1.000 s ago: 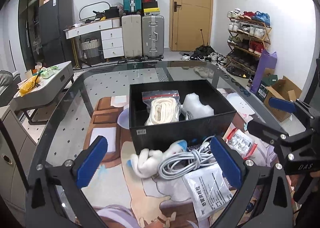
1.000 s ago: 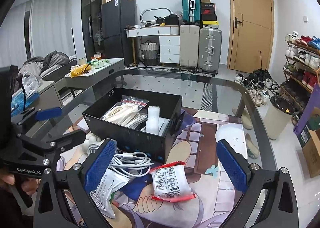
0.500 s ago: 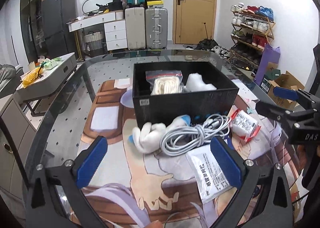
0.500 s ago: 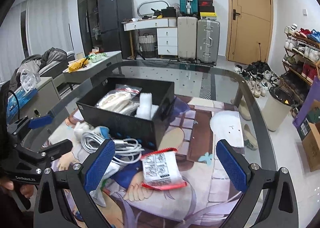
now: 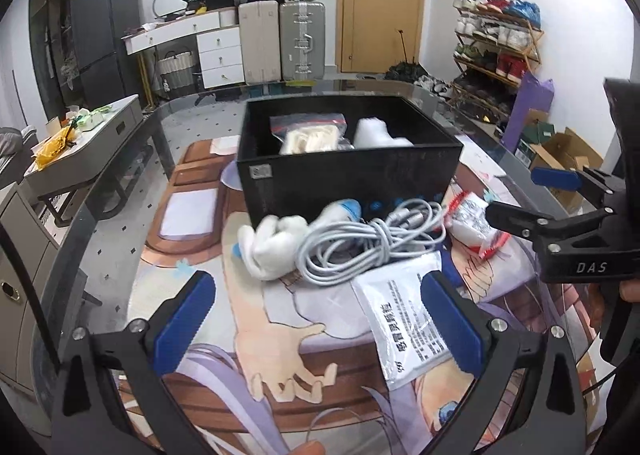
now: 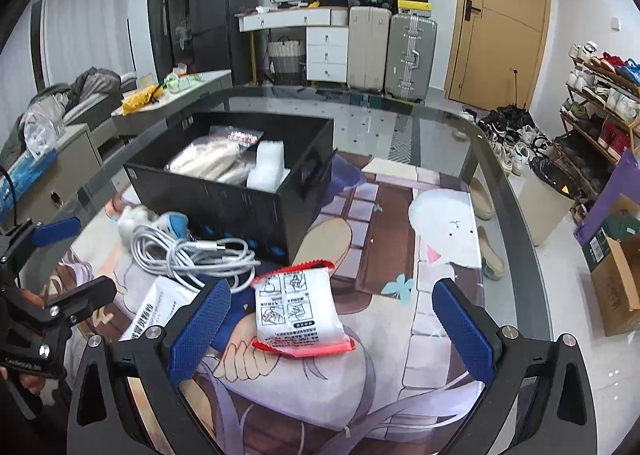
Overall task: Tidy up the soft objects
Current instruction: 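Move both tools back toward the packets lying beside the box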
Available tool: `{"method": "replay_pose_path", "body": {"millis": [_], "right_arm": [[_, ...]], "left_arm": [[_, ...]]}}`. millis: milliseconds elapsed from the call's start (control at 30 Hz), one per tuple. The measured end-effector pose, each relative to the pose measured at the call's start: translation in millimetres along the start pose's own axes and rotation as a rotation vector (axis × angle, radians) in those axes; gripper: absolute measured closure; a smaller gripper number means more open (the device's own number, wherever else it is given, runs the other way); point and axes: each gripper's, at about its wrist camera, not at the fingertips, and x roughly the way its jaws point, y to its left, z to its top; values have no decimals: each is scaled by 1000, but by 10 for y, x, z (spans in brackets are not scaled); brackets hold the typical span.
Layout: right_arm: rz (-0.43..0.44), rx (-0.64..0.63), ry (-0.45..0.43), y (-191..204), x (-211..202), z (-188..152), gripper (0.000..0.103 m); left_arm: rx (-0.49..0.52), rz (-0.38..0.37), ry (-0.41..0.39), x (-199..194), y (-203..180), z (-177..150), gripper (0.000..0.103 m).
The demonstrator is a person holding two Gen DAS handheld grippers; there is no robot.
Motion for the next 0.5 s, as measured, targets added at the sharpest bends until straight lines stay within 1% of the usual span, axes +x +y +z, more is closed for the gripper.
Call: {"method": "replay_pose_path", "body": {"millis": [267, 500], "right_arm": [[27, 14, 43, -4, 186, -66, 1], [19, 21, 77, -29, 324, -109, 1]], "left_arm": [[24, -32, 37, 31, -163, -55, 0], [21, -63, 79, 108, -248, -89, 0]]}}
